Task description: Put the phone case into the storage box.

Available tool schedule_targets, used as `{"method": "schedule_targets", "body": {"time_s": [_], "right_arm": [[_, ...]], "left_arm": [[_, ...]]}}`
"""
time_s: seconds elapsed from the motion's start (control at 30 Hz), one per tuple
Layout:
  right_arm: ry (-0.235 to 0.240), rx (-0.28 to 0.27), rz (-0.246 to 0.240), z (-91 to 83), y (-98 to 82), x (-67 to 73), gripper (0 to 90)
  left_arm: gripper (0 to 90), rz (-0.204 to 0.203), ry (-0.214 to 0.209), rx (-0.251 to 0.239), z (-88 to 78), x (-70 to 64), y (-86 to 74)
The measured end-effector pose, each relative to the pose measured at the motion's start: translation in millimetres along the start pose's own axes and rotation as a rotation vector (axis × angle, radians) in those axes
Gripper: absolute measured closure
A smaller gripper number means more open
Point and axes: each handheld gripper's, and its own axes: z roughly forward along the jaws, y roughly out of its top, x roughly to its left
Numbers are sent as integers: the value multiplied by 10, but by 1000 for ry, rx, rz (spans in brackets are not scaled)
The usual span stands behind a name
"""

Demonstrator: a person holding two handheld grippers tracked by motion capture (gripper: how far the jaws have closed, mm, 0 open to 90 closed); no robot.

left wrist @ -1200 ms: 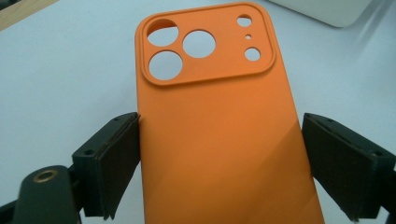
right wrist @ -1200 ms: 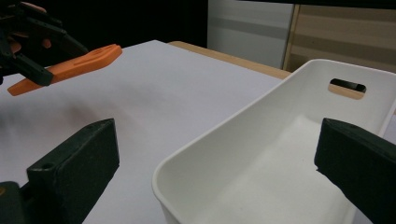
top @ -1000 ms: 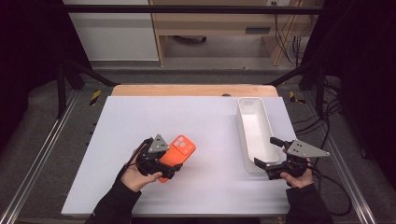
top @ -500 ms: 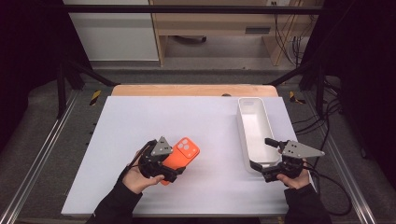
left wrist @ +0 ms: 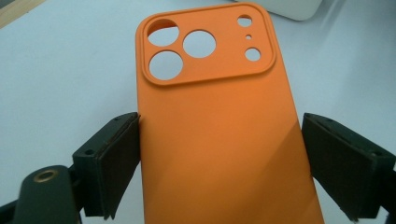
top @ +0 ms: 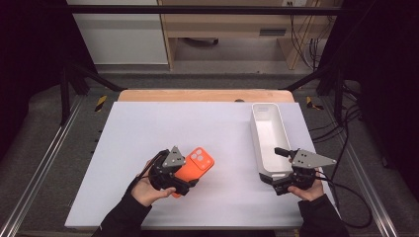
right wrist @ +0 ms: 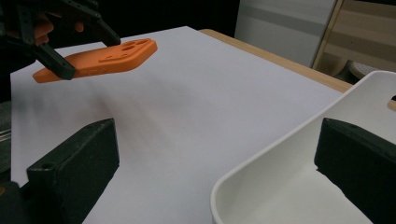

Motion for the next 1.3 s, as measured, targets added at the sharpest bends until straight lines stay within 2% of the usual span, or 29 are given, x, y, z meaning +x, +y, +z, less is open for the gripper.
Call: {"method": "schedule_targets", "body": {"time_s": [0.4,0.5,1.3], "right_arm": [[29,14,-18,54,30,56,6],[48,15,-30,78,52,93,7],[150,78,-112,227,105,286,13]], "left_arm": [[130,28,-20,-7,0,-75,38],[130,40,-28,-10,-4,-104,53],[130,154,-77,4,37,-263,88]]}}
